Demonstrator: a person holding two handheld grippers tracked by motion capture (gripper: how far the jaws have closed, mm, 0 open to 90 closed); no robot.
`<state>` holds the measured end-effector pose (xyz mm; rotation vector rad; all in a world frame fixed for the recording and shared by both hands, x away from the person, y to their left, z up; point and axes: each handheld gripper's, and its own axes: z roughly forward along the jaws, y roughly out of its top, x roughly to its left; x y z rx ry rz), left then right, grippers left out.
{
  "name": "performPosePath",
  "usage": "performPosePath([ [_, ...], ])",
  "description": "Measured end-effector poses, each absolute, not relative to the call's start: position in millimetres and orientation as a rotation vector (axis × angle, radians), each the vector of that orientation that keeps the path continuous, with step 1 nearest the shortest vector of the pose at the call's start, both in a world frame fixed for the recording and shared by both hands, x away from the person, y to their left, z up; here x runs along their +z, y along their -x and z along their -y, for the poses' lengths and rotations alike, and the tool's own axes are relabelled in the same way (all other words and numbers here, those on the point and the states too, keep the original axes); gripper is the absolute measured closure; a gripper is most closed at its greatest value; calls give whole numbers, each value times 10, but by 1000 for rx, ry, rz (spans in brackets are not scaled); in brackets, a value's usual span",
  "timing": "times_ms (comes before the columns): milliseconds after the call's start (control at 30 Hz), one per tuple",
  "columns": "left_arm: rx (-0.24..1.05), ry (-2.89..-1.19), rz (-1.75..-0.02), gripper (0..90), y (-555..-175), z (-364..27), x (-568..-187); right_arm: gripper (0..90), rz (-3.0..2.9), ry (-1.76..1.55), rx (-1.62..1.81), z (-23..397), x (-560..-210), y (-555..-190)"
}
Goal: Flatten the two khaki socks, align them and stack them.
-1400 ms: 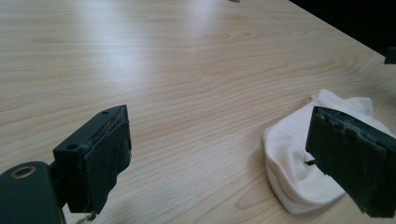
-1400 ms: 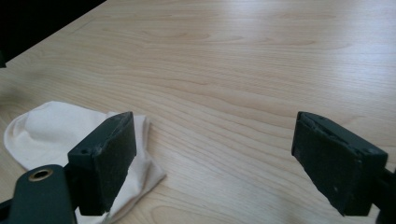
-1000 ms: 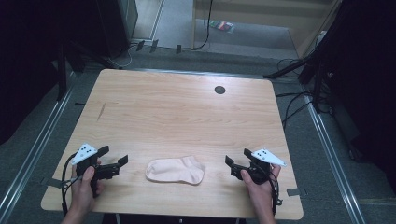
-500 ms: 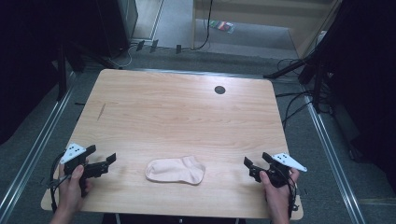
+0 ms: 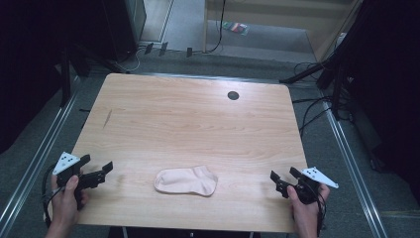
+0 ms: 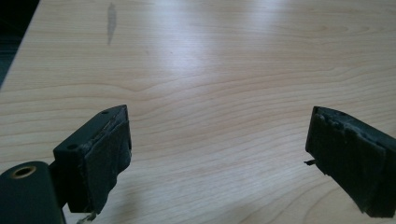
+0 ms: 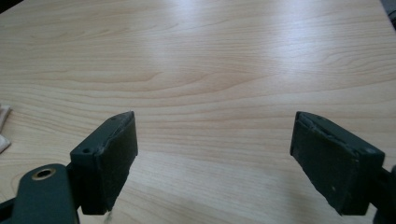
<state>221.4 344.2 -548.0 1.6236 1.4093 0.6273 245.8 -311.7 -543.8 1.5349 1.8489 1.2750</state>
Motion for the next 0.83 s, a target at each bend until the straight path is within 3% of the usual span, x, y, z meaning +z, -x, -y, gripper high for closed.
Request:
performPosePath([
  [300, 657, -1584, -1442, 77, -2156, -3656, -5487, 160, -1817, -1566, 1259, 3252, -5445, -2399],
  [833, 638, -1616, -1442, 82, -2207, -3601, -5519, 172, -1811, -1582, 1243, 3276, -5459, -2388],
])
